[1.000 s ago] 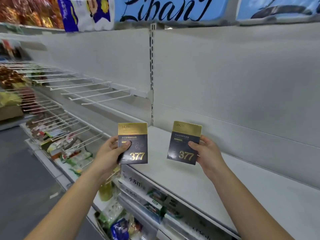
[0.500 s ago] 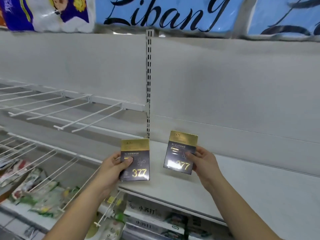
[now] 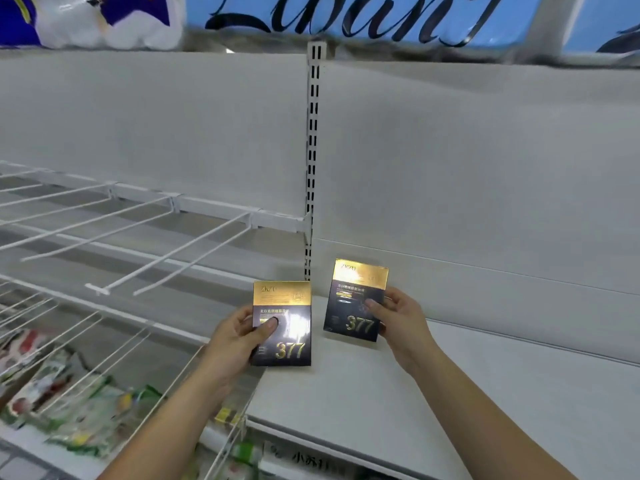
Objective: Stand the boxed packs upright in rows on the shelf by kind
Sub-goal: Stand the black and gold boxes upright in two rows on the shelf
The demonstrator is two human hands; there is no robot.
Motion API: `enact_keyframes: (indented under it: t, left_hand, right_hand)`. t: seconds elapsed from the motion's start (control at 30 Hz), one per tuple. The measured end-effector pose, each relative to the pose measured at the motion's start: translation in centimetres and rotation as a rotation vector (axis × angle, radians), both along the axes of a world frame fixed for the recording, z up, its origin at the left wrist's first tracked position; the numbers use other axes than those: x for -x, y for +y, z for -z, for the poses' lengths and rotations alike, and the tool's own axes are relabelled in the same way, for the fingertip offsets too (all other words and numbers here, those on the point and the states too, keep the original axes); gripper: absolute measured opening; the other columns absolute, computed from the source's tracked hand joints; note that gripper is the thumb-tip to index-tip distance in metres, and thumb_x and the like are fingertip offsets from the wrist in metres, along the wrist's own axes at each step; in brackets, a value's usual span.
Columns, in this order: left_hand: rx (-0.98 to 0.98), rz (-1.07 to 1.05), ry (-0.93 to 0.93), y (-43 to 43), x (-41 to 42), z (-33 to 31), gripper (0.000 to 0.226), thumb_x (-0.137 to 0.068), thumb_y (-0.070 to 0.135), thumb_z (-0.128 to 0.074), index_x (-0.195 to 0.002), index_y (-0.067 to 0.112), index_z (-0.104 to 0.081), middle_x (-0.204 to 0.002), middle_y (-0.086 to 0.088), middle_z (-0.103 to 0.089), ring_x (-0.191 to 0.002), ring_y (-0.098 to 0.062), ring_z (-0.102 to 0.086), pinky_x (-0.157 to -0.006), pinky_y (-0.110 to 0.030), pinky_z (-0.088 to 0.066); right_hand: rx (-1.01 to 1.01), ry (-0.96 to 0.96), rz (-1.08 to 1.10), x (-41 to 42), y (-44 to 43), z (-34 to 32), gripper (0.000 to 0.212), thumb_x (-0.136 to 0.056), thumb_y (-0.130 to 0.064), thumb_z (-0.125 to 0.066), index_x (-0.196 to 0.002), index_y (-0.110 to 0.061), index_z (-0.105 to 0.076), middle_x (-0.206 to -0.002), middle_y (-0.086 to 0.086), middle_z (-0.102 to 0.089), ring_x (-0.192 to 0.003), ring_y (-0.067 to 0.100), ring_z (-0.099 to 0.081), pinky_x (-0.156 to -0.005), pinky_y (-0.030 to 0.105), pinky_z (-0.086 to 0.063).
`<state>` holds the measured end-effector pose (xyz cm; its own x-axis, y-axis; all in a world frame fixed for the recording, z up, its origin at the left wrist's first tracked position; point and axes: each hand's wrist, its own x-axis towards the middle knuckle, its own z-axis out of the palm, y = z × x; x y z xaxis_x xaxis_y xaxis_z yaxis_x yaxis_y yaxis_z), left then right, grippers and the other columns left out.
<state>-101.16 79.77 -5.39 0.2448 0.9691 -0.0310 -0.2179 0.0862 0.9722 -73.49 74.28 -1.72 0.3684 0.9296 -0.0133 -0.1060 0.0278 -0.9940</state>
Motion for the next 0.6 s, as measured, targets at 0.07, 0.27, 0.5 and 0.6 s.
enact_keyframes:
  t: [0.07,0.27,0.5,0.6]
  left_hand:
    - [-0.023,0.046,0.023,1.1,-0.1,-0.3,0.045,-0.074,0.023,-0.081,-0.117,0.023,-0.07,-0.111,-0.004,-0.08,-0.101,-0.026,-0.077,-0.089,-0.047,-0.059]
    - [-0.041,0.185,0.08,5.0,0.3,-0.6,0.04,-0.083,0.02,-0.077,-0.121,0.023,-0.065,-0.109,0.003,-0.079,-0.102,-0.019,-0.076,-0.09,-0.045,-0.06]
    - [-0.072,0.318,0.143,8.0,-1.1,0.2,0.046,-0.084,0.022,-0.081,-0.126,0.027,-0.063,-0.113,0.006,-0.078,-0.108,-0.017,-0.073,-0.093,-0.044,-0.06]
    - [-0.088,0.351,0.132,8.4,-2.8,-0.1,0.039,-0.088,0.022,-0.078,-0.122,0.034,-0.063,-0.11,0.013,-0.078,-0.104,-0.012,-0.074,-0.086,-0.037,-0.062]
  right_hand:
    - [-0.007,-0.017,0.035,0.3,1.4,-0.2,0.025,-0.095,-0.003,-0.067,-0.115,-0.017,-0.067,-0.104,0.001,-0.08,-0.098,0.02,-0.075,-0.075,0.032,-0.056]
    - [0.005,-0.085,0.13,2.4,4.8,0.2,0.023,-0.096,-0.011,-0.069,-0.112,-0.026,-0.069,-0.1,-0.008,-0.08,-0.099,0.015,-0.073,-0.087,0.039,-0.06]
    - [0.036,-0.167,0.224,3.6,6.1,0.6,0.02,-0.094,-0.01,-0.07,-0.108,-0.025,-0.071,-0.097,-0.009,-0.08,-0.089,0.007,-0.076,-0.063,0.014,-0.056]
    - [0.052,-0.193,0.261,3.6,5.8,0.8,0.019,-0.091,-0.016,-0.075,-0.108,-0.025,-0.073,-0.097,-0.013,-0.079,-0.092,0.005,-0.075,-0.065,0.014,-0.056]
